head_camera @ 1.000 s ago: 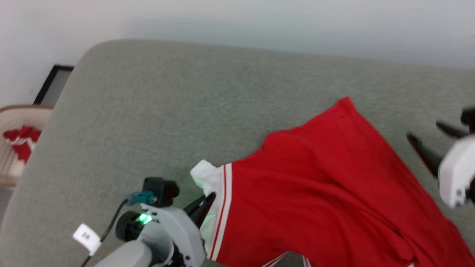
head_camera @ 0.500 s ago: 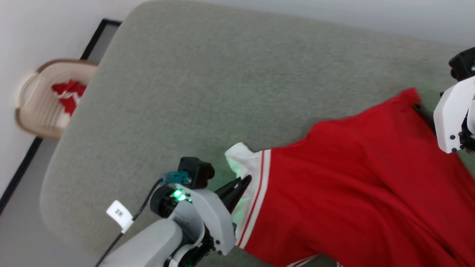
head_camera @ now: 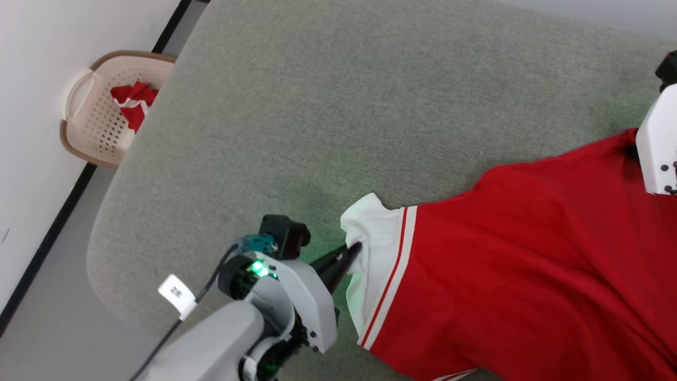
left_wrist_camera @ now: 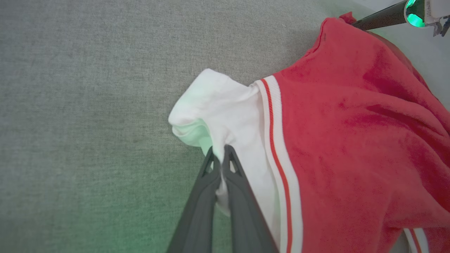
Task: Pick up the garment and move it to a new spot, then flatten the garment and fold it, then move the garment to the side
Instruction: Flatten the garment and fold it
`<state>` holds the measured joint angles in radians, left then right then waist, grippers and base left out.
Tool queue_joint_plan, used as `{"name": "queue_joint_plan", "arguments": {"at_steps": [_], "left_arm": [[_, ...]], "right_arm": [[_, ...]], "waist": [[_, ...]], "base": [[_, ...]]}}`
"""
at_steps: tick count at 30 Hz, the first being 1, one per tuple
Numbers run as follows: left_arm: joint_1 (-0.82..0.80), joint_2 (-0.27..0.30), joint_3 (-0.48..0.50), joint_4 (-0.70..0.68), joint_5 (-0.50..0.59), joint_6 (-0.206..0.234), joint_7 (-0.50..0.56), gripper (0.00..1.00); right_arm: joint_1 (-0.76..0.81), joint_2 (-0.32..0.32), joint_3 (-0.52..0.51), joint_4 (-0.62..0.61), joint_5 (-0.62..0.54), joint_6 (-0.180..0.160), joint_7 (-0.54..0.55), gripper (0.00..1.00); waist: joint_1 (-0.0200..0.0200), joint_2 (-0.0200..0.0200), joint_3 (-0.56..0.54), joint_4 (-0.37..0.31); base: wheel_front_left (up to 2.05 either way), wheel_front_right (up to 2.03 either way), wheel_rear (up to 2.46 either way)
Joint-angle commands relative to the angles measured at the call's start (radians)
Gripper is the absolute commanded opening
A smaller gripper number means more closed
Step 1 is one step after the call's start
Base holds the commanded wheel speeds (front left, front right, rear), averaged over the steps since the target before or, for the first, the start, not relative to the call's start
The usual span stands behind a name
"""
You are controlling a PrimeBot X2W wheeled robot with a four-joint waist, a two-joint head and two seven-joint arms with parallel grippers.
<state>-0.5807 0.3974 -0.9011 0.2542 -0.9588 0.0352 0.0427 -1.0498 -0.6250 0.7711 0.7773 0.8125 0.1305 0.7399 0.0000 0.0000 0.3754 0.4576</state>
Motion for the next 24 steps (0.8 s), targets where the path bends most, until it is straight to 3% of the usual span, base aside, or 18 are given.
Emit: {"name": "queue_joint_plan", "arguments": {"at_steps": [1,8,17,24], "left_arm": [[-0.016,0.006,0.001,0.003,0.007,-0.005,0.001,0.0],[-0.098,0.069,0.012,-0.01,-0.006,-0.02,0.1,0.0],[-0.397,0.19,0.053,-0.022,0.046,-0.046,0.3,0.0],[-0.656,0.205,0.065,0.064,0.109,-0.076,0.418,0.0]], "right_arm": [[0.086,0.017,0.047,0.051,0.009,0.0,0.034,0.0],[-0.011,-0.004,0.072,0.02,0.03,0.0,-0.035,0.0],[-0.133,-0.045,0.114,-0.093,0.05,0.0,-0.151,0.0],[-0.233,-0.067,0.143,-0.172,0.067,0.0,-0.222,0.0]], "waist": [[0.0,0.0,-0.005,-0.008],[0.0,0.0,-0.049,-0.069],[0.0,0.0,-0.134,-0.177],[0.0,0.0,-0.194,-0.261]], "base": [[0.0,0.0,0.0],[0.0,0.0,0.0],[0.0,0.0,0.0],[0.0,0.0,0.0]]}}
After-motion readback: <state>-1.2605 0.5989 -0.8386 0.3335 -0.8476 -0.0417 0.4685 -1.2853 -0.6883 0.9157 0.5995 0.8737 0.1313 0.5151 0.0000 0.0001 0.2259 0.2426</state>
